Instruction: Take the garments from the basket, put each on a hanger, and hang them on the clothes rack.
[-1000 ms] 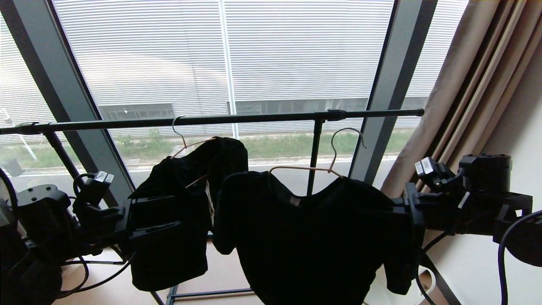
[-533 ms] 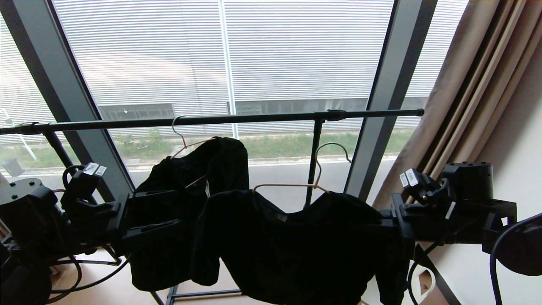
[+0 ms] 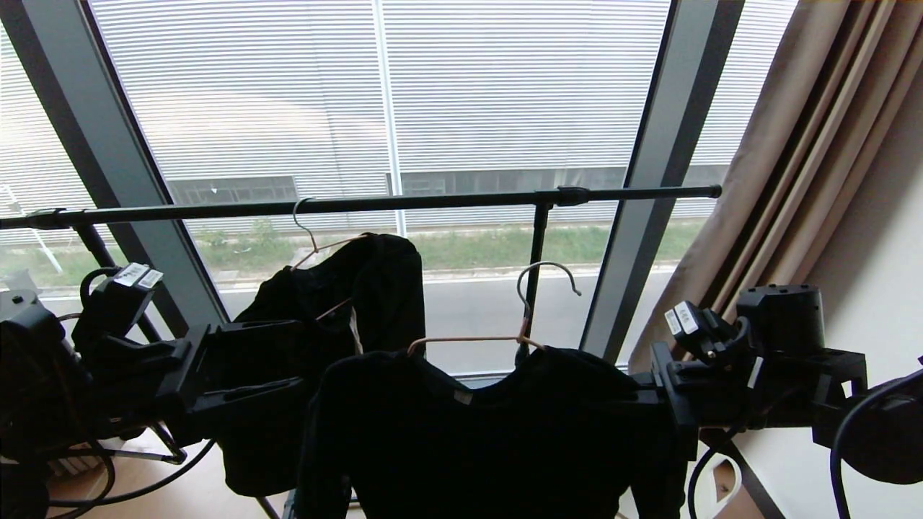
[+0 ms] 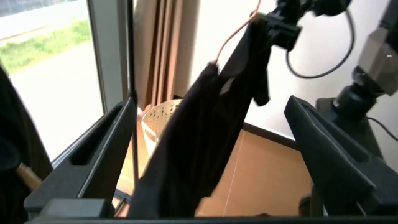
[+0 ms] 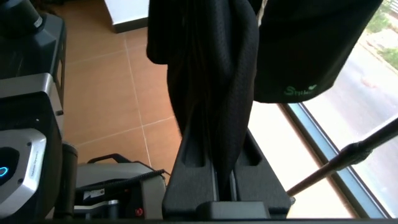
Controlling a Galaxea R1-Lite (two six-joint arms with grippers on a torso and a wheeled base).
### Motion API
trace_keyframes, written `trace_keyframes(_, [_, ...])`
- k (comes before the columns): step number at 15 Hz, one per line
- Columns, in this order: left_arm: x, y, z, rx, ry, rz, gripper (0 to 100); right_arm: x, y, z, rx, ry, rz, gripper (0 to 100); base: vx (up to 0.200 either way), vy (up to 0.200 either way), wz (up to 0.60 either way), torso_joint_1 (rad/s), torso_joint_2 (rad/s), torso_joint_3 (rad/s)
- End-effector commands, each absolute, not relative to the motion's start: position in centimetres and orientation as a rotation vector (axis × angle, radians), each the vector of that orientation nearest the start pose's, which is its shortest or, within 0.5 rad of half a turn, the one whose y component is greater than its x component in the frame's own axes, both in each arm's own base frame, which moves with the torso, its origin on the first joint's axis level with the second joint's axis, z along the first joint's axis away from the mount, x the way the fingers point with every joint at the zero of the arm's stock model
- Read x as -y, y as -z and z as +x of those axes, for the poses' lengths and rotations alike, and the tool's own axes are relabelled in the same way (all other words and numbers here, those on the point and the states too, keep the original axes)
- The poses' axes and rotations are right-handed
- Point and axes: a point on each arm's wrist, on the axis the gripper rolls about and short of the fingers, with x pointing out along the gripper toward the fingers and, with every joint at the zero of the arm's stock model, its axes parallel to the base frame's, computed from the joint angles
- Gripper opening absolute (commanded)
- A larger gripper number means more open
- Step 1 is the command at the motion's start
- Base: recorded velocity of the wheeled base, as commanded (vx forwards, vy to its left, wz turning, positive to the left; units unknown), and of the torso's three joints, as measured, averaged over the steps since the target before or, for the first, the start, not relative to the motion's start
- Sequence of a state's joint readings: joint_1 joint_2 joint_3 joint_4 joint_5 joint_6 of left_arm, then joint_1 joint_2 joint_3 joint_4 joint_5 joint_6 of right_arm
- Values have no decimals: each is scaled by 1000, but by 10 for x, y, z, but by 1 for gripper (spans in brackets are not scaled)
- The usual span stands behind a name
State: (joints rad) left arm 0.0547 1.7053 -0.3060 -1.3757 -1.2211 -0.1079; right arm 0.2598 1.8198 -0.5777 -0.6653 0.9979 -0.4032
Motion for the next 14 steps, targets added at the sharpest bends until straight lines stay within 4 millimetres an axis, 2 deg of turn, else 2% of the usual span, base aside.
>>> trace_keyframes(1, [12, -149, 224, -43, 1176, -79, 100, -95, -100, 262, -317, -1327, -122, 0, 0, 0, 0, 0, 0, 0])
trace_keyframes(7, [12, -147, 223, -33, 1179, -50, 100, -96, -99, 260, -316, -1333, -128, 0, 0, 0, 0, 0, 0, 0])
trace_keyframes(8, [15, -140, 220, 4, 1192, 32, 100, -96, -99, 260, -316, -1333, -128, 0, 0, 0, 0, 0, 0, 0])
trace_keyframes(10, [16, -138, 218, 16, 1199, 65, 100, -96, -99, 260, -316, -1333, -128, 0, 0, 0, 0, 0, 0, 0])
trace_keyframes(12, [28, -129, 218, -8, 1194, 113, 100, -96, -98, 261, -319, -1333, -126, 0, 0, 0, 0, 0, 0, 0])
trace_keyframes(14, [52, -124, 218, -52, 1069, 176, 100, -96, -98, 261, -318, -1333, -128, 0, 0, 0, 0, 0, 0, 0])
